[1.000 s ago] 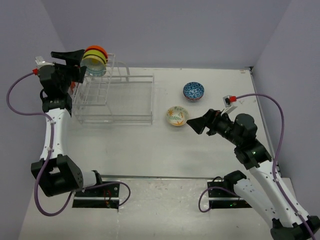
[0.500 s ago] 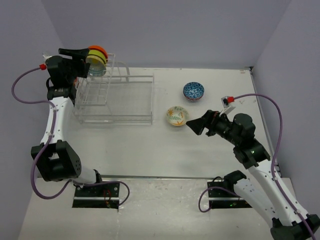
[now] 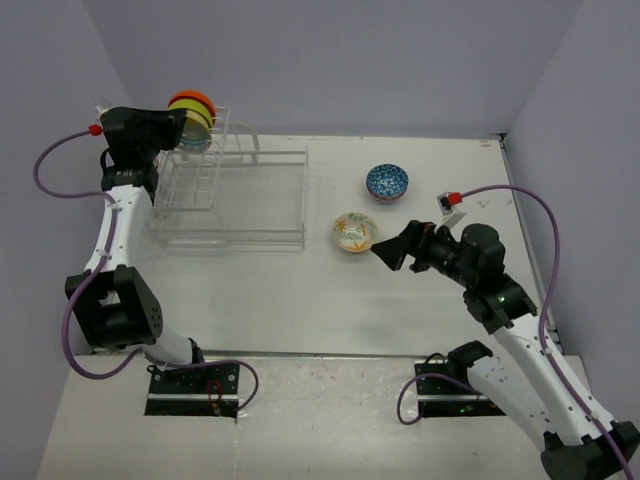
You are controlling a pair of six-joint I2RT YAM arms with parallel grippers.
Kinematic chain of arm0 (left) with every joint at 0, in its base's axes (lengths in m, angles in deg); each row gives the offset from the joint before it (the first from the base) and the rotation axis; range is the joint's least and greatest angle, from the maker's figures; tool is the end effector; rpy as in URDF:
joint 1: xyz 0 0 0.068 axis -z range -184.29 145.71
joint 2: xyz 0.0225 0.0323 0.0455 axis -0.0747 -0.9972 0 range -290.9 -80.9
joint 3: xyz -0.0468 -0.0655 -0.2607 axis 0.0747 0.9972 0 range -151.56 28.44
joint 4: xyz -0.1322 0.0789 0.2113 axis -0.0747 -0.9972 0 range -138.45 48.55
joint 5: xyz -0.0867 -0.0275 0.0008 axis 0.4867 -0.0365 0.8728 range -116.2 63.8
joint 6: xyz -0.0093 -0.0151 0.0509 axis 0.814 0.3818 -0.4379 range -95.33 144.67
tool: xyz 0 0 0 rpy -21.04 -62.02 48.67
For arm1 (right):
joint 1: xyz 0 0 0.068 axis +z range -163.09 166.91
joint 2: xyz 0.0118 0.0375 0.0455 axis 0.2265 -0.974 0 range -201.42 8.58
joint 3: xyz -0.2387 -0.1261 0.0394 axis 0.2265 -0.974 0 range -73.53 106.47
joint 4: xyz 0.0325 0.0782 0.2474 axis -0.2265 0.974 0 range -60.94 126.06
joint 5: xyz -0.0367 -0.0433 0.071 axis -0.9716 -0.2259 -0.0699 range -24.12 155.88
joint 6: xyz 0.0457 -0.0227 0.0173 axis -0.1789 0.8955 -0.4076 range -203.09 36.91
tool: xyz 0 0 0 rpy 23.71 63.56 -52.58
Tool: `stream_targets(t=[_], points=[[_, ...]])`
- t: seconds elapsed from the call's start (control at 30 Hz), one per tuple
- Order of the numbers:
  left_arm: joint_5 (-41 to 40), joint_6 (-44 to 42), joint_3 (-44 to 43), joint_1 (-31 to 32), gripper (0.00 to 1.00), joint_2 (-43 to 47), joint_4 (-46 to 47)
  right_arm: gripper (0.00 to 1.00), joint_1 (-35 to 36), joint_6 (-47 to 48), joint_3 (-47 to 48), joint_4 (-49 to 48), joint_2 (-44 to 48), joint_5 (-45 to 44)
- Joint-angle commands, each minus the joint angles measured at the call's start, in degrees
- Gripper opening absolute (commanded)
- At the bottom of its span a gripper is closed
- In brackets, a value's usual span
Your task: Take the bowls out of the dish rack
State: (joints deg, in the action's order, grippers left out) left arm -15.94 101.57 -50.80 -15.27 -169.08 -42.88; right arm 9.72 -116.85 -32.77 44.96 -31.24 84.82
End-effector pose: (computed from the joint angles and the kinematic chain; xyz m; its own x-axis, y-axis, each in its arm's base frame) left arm 0.3648 0.0643 0.3790 -0.0249 -0.9811 -0.1917 -0.1756 0.1931 -0.9654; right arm 0.1478 0.0747 0.3188 -0.5622 0.3339 -0.7566 -0.4128 0.6795 0.6066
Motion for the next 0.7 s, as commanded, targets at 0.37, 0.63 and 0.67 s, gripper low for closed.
stream_targets(t=[0.37,0.63,0.67], points=[[-0.9,-2.0,0.7,0.6,0.00,3.5,4.6,0.99,0.0,1.9,-0.8,-0.7,-1.8,-1.5],[0.4,-2.6,-0.6,0.9,0.00,7.6,6.7,0.99,-0.1,1.6,-0.9,-1.0,-1.8,-1.7],[0.5,-2.6,-0.7,0.9,0.00,7.7,6.7,0.99,0.0,1.7,-0.9,-1.0,-1.8,-1.7]])
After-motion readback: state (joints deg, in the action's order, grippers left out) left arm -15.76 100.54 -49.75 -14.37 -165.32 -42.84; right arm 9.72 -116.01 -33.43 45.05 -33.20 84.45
